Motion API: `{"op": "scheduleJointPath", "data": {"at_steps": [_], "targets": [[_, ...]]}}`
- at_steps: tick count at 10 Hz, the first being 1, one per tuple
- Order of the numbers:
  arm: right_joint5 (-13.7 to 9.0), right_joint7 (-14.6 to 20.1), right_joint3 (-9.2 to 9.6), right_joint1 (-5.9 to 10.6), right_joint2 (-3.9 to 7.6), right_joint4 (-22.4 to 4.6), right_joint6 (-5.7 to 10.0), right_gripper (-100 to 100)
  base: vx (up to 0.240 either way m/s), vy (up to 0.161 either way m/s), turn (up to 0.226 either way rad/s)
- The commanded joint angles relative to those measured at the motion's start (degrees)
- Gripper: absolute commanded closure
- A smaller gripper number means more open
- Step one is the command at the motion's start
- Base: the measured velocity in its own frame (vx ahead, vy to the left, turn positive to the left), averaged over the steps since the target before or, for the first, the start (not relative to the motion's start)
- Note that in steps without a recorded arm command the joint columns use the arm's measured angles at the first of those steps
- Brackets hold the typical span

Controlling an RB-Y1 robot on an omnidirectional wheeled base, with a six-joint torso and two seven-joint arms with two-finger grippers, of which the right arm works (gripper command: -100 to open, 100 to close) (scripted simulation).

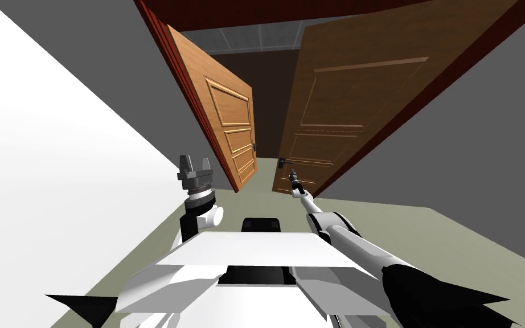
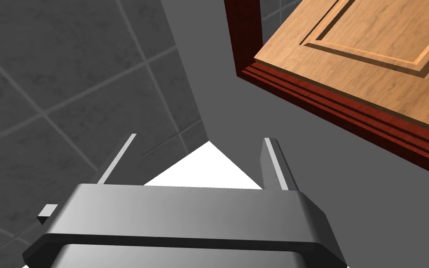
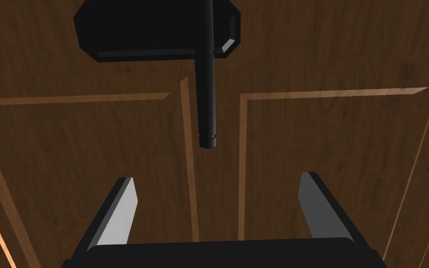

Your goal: Push the door open

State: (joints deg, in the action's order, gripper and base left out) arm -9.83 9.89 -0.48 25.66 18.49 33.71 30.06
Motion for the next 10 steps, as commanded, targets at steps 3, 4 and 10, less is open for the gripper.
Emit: {"op": "scheduleJointPath", "data": {"at_steps": [3, 4, 10], "targets": [[-0.12, -0.20, -0.35, -0.03, -0.01, -0.23, 0.18, -100, 0.167, -0.018, 0.024], [-0.16, -0.27, -0.47, -0.04, -0.01, -0.30, 0.24, -100, 0.198, -0.005, 0.021], [-0.41, -0.72, -1.24, -0.10, -0.02, -0.80, 0.62, -100, 0.192, -0.026, 0.026]]}}
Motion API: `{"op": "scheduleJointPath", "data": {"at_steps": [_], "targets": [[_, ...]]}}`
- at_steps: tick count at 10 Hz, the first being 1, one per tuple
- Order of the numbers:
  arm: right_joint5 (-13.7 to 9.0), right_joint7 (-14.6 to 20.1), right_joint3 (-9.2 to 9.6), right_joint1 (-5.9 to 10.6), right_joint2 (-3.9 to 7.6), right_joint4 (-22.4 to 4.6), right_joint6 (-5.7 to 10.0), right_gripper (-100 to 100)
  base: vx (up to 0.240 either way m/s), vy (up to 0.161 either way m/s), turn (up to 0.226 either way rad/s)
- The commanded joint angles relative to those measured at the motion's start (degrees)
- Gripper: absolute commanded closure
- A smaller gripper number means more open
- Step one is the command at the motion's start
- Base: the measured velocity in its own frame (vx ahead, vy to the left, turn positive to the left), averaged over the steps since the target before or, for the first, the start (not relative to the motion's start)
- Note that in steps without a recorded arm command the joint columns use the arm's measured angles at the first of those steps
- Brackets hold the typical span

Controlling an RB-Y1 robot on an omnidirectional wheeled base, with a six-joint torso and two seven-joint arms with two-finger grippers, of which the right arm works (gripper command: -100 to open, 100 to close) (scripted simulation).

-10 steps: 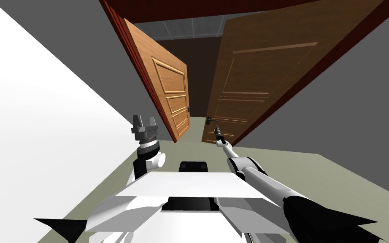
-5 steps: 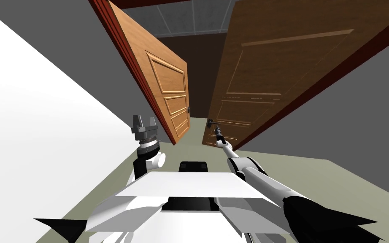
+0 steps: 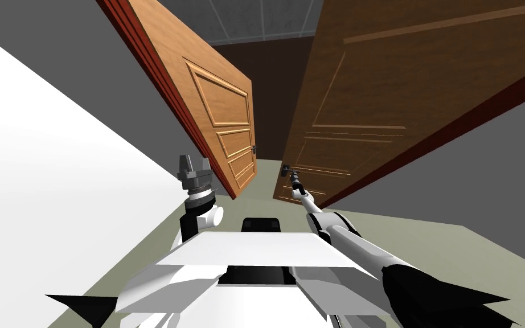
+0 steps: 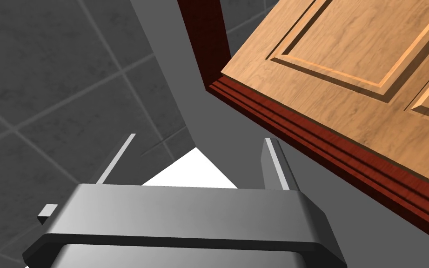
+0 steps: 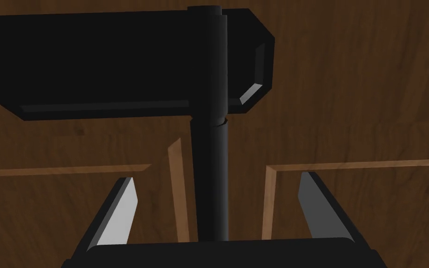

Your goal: Push the door open

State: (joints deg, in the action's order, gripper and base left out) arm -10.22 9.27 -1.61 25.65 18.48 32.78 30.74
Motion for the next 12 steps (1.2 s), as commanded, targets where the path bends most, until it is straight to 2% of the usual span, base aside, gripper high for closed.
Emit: {"op": "scheduleJointPath", "data": {"at_steps": [1, 4, 5, 10, 12], "targets": [[-0.07, -0.15, -0.20, -0.09, -0.02, 0.07, -0.01, -100, 0.177, -0.021, 0.027], [-0.11, -0.22, -0.33, -0.16, -0.03, 0.10, 0.02, -100, 0.145, -0.025, 0.013], [-0.11, -0.22, -0.33, -0.16, -0.03, 0.10, 0.02, 100, -0.010, 0.001, -0.004], [-0.11, -0.22, -0.33, -0.16, -0.03, 0.10, 0.02, 100, -0.015, 0.002, 0.000], [-0.62, -1.93, -1.89, 0.18, -0.45, -0.49, 0.03, 100, 0.127, 0.015, -0.062]]}}
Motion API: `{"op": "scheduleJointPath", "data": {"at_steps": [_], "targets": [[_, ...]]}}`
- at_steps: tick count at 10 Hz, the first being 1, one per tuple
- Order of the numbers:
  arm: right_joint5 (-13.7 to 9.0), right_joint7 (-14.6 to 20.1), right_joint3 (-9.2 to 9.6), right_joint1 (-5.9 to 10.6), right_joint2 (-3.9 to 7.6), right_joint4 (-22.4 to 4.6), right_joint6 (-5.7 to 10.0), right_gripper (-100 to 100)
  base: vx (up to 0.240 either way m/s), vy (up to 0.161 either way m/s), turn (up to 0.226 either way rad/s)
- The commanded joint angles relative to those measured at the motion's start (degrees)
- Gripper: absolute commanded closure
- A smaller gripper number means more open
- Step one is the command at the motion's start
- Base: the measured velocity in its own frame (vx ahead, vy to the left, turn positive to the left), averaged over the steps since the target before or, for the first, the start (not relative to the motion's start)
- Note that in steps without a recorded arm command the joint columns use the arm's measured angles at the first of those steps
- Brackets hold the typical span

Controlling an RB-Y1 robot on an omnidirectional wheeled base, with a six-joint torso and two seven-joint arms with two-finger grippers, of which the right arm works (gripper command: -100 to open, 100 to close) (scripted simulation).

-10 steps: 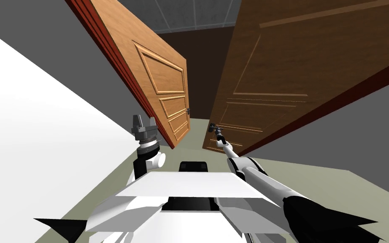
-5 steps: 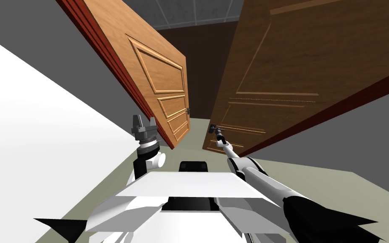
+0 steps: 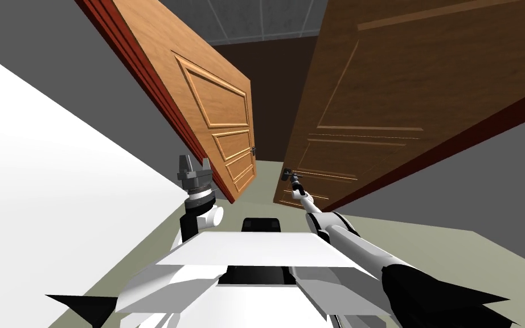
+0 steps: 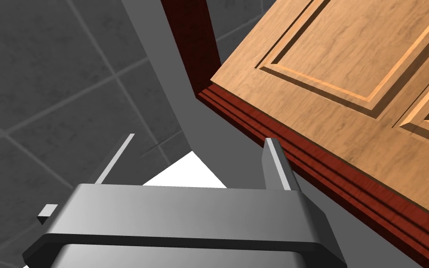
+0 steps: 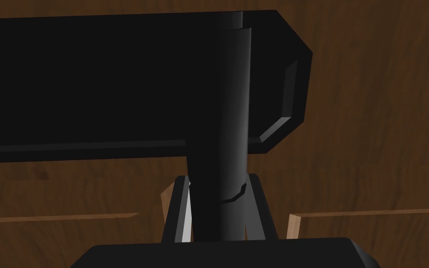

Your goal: Push the door open

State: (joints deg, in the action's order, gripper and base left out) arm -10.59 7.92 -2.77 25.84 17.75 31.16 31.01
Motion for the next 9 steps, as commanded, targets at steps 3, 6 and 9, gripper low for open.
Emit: {"op": "scheduleJointPath", "data": {"at_steps": [3, 6, 9], "targets": [[-0.89, -2.55, -2.62, 0.51, -0.18, 0.54, -0.10, 100, 0.167, 0.037, -0.069], [-1.70, -5.07, -5.04, 1.17, -0.78, -0.22, 0.08, 100, 0.201, 0.016, -0.069], [-2.48, -7.45, -7.33, 1.80, -1.34, -0.93, 0.25, 100, 0.149, 0.028, -0.060]]}}
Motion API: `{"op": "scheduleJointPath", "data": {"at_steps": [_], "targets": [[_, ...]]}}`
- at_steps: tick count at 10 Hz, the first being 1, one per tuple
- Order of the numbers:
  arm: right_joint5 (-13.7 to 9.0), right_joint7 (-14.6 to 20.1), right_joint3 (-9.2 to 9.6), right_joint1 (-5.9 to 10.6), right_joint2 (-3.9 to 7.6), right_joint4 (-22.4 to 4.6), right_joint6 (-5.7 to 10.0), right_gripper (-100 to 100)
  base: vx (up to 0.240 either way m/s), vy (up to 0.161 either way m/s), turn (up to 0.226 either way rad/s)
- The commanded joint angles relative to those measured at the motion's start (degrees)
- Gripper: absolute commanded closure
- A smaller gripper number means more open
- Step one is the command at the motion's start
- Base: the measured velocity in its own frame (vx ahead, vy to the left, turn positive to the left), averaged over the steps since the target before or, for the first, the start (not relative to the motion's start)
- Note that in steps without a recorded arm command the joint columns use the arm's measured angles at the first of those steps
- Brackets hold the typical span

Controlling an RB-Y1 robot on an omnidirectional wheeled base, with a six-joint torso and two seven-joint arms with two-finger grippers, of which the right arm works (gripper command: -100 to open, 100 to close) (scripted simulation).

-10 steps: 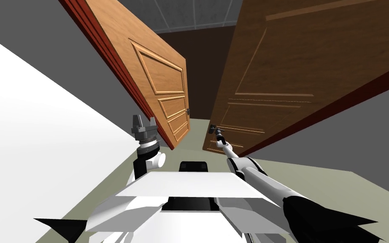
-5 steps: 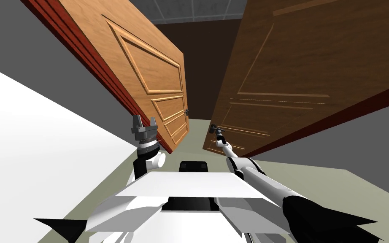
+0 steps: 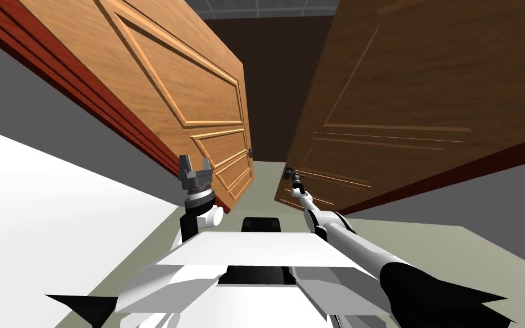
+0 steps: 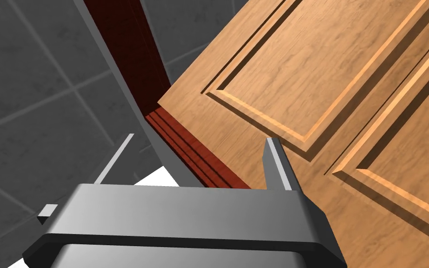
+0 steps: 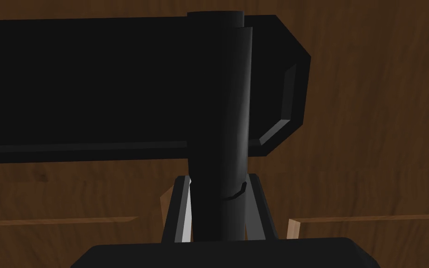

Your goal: Push the door open

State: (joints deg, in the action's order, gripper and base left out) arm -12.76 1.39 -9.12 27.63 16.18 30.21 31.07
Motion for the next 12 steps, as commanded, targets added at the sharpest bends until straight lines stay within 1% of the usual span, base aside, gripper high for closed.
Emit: {"op": "scheduleJointPath", "data": {"at_steps": [1, 5, 6, 9, 10, 11, 12], "targets": [[-0.63, -1.92, -1.94, 0.27, -0.01, -0.28, 0.27, 100, 0.193, 0.064, -0.114], [-1.96, -6.01, -5.88, 1.35, -0.98, -1.50, 0.56, 100, 0.193, 0.036, -0.108], [-2.12, -6.52, -6.37, 1.49, -1.10, -1.65, 0.60, 100, 0.182, 0.050, -0.061], [-3.07, -9.46, -9.19, 2.26, -1.80, -2.53, 0.81, 100, 0.180, 0.040, -0.096], [-3.23, -9.93, -9.64, 2.39, -1.91, -2.67, 0.84, 100, 0.166, 0.038, -0.077], [-3.66, -11.27, -10.93, 2.74, -2.22, -3.07, 0.94, 100, 0.151, 0.043, -0.102], [-3.94, -12.11, -11.74, 2.96, -2.42, -3.33, 1.00, 100, 0.189, 0.065, -0.105]]}}
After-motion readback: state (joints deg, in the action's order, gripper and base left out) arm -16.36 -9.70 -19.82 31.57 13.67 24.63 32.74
